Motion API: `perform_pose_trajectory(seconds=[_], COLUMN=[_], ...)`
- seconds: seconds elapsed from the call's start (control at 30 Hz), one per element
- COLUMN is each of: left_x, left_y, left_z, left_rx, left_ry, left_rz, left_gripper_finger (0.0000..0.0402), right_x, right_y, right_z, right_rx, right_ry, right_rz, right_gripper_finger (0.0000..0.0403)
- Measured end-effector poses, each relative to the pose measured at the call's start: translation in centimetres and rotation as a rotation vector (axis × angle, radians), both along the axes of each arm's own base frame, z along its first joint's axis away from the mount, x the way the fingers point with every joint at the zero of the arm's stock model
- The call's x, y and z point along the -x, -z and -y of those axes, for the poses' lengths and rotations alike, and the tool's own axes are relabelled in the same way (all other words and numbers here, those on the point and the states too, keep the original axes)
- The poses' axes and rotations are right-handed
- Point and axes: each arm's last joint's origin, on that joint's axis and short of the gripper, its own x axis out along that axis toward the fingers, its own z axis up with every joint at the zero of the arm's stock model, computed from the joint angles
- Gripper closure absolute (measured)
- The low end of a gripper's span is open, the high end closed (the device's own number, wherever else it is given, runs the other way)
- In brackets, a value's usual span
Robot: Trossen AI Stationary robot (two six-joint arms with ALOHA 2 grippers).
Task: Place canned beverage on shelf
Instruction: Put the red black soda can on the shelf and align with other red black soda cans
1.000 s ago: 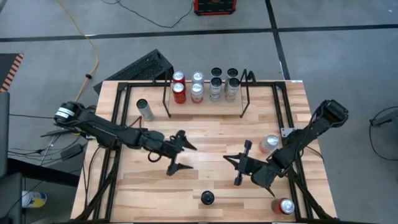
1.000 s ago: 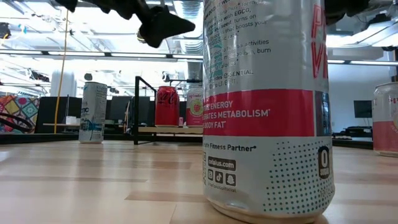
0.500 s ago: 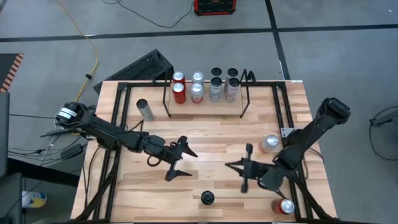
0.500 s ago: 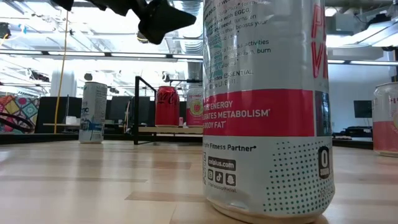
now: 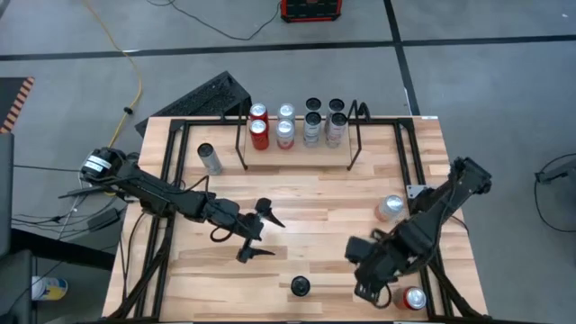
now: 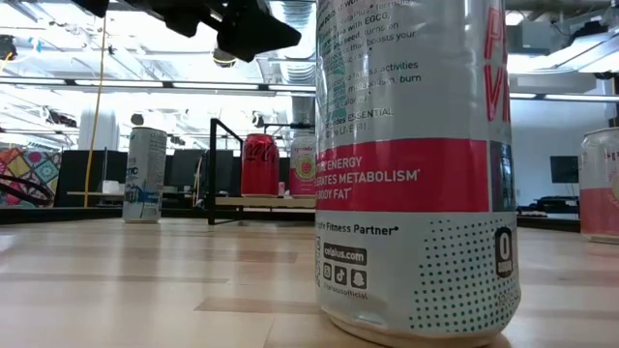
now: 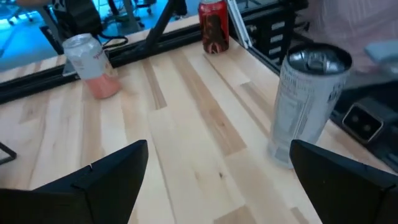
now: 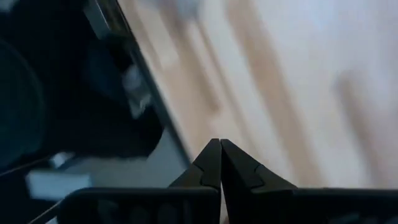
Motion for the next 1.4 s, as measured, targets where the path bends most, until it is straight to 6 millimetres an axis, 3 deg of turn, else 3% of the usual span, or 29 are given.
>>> perform_pose_trajectory(seconds=[0.2,0.43,0.57,0.7,0.9,1.17,1.4], left_x=[0.0,0.1,0.1,0.1,0.1,0.1,0.2], left_y=[0.1,0.2,0.2,0.1,0.0,0.2,0.5], left_z=[0.0,0.1,0.1,0.2,0.2,0.2,0.2], left_rx=[-0.054,-0.046,-0.025,-0.01,0.006,0.016,0.02], left_ry=[0.034,0.071,0.065,0.07,0.066,0.069,0.064], left_rz=[0.003,-0.01,-0.013,-0.009,-0.008,-0.026,-0.061], left_gripper_finger=[0.0024,0.0024,0.0024,0.0024,0.0024,0.0024,0.0024], right_x=[1.2,4.2,6.5,7.3,7.3,7.3,7.7], right_y=[0.6,0.3,0.4,0.4,0.5,1.4,3.4], right_z=[-2.5,-4.0,-4.8,-5.2,-5.3,-6.2,-6.2], right_rx=[-0.078,-0.07,-0.003,0.006,0.009,0.013,0.05], right_ry=[0.123,0.344,0.406,0.431,0.474,0.509,0.516], right_rz=[-0.224,-0.336,-0.401,-0.413,-0.406,-0.429,-0.535], right_gripper_finger=[0.0372,0.0358,0.0346,0.0324,0.0265,0.0151,0.0083])
